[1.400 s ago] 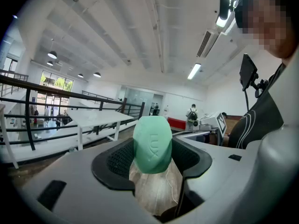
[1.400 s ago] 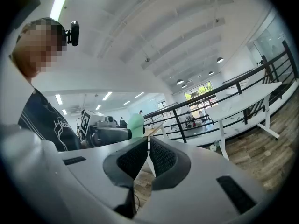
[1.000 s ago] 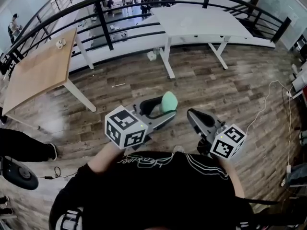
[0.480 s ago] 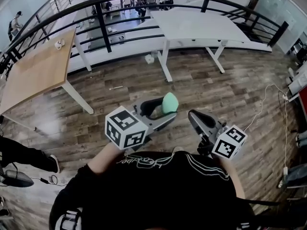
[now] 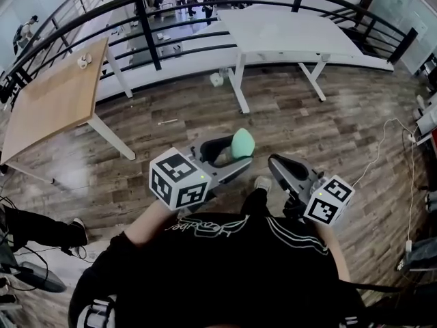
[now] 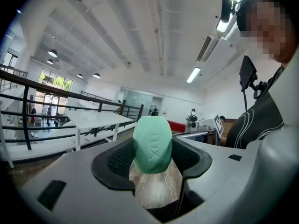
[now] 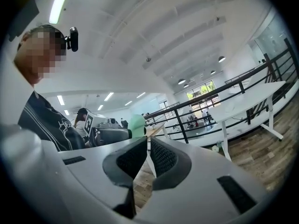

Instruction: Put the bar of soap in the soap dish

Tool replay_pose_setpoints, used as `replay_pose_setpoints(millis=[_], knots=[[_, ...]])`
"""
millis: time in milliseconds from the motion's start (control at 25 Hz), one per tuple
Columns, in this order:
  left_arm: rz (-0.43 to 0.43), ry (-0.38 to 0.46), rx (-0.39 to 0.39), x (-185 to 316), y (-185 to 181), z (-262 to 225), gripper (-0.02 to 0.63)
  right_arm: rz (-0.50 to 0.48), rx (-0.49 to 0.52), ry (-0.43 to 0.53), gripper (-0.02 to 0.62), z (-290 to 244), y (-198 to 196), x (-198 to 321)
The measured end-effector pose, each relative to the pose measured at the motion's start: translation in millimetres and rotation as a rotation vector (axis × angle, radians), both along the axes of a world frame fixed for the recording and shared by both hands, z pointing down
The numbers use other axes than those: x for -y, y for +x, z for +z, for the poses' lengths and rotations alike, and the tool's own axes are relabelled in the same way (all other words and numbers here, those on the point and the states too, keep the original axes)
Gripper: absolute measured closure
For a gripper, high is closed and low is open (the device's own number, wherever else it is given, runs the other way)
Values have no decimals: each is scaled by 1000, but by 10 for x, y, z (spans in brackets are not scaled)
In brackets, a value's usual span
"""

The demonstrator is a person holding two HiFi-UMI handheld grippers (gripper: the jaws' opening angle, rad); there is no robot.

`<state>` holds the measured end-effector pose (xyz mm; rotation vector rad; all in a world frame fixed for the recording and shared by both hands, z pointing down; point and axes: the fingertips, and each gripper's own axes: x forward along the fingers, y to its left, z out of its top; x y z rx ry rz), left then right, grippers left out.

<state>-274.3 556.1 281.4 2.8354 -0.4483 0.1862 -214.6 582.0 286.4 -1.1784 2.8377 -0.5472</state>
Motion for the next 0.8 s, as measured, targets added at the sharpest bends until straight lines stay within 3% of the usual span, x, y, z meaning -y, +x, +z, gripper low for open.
replay_pose_setpoints(millis=[400,800], knots=[[-20,-34,36,696,407,214,345,13,46,-25,569,180,485,779],[-49,-87,81,1911,1435,434,345,-2,81,-68,569,397,1550,2080]])
